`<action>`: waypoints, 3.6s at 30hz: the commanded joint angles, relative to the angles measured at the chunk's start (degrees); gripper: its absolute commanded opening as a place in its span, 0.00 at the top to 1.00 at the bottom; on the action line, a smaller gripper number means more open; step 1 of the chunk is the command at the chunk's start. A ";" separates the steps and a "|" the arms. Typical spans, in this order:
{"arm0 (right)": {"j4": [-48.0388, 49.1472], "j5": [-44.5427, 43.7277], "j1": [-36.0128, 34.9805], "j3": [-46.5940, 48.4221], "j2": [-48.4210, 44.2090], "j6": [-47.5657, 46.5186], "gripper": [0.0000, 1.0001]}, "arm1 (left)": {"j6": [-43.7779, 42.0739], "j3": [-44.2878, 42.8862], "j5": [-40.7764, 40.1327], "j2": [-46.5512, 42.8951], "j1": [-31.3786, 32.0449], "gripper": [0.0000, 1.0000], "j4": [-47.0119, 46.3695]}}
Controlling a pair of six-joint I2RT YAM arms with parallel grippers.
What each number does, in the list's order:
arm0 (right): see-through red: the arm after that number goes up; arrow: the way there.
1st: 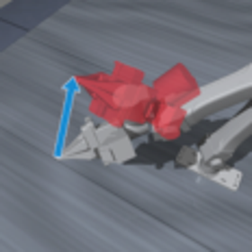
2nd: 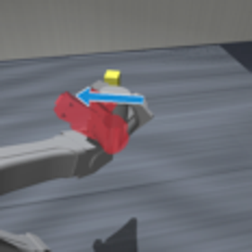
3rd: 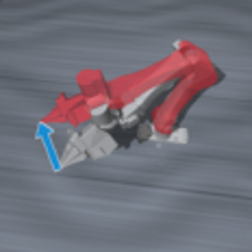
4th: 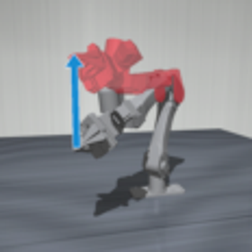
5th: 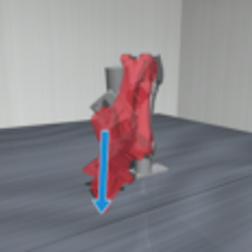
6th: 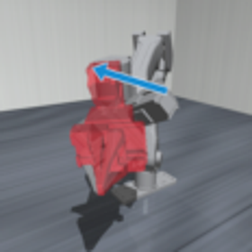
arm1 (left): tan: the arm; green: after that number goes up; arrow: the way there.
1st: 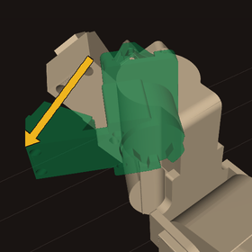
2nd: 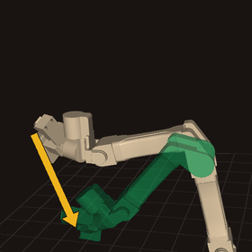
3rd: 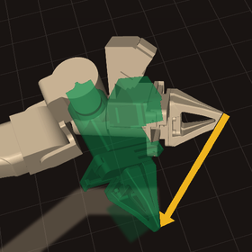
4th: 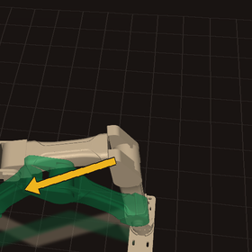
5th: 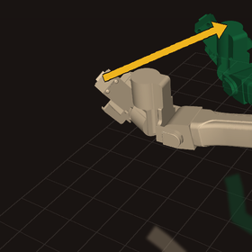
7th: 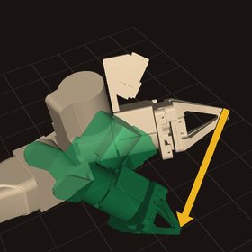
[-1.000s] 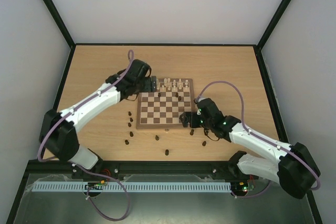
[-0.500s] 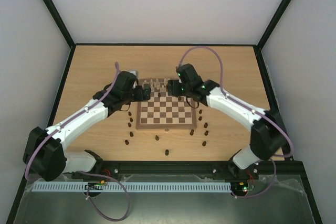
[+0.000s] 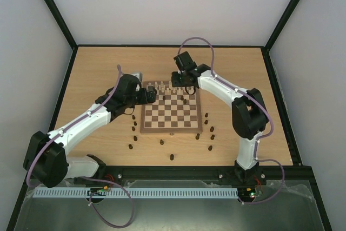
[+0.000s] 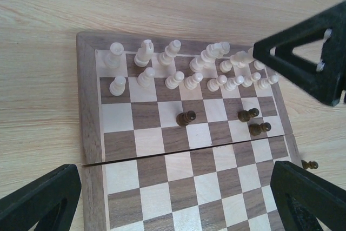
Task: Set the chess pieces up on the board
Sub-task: Adjust the chess piece on the chessboard.
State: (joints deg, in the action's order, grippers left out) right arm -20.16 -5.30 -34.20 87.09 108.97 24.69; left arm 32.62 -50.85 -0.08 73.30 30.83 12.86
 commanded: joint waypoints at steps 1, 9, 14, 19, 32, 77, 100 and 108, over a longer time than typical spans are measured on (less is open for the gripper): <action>-4.67 2.50 -0.47 6.16 2.41 -0.82 0.56 | 0.64 1.47 0.91 -0.91 -0.16 0.01 -1.84; -9.71 2.66 -1.76 13.46 9.05 -2.07 0.56 | 0.76 2.18 1.02 -1.80 -0.16 0.01 -2.66; -11.68 1.20 -2.10 16.30 11.77 -2.36 0.58 | 0.65 2.32 1.13 -1.81 -0.18 0.01 -3.08; -12.27 -0.03 -2.75 17.52 13.21 -2.60 0.61 | 0.63 2.53 1.29 -1.75 -0.16 0.01 -3.46; -13.07 -2.28 -2.95 19.67 15.39 -2.98 0.68 | 0.58 2.73 1.52 -1.81 -0.33 0.01 -3.72; -13.68 -1.54 -3.69 22.94 18.26 -3.42 0.88 | 0.52 3.14 1.66 -2.09 -0.64 0.01 -3.86; -12.72 0.37 -3.82 22.62 18.15 -3.39 0.88 | 0.60 3.18 1.66 -2.11 -0.59 0.01 -3.92; -12.86 0.04 -3.82 22.56 18.10 -3.42 0.87 | 0.58 3.21 1.80 -2.06 -0.68 0.01 -3.98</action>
State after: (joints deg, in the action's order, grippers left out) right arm -31.38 -5.61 -37.54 108.60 126.13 21.82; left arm 33.04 -48.14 1.39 72.07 30.55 9.74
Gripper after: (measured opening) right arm 0.125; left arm 0.991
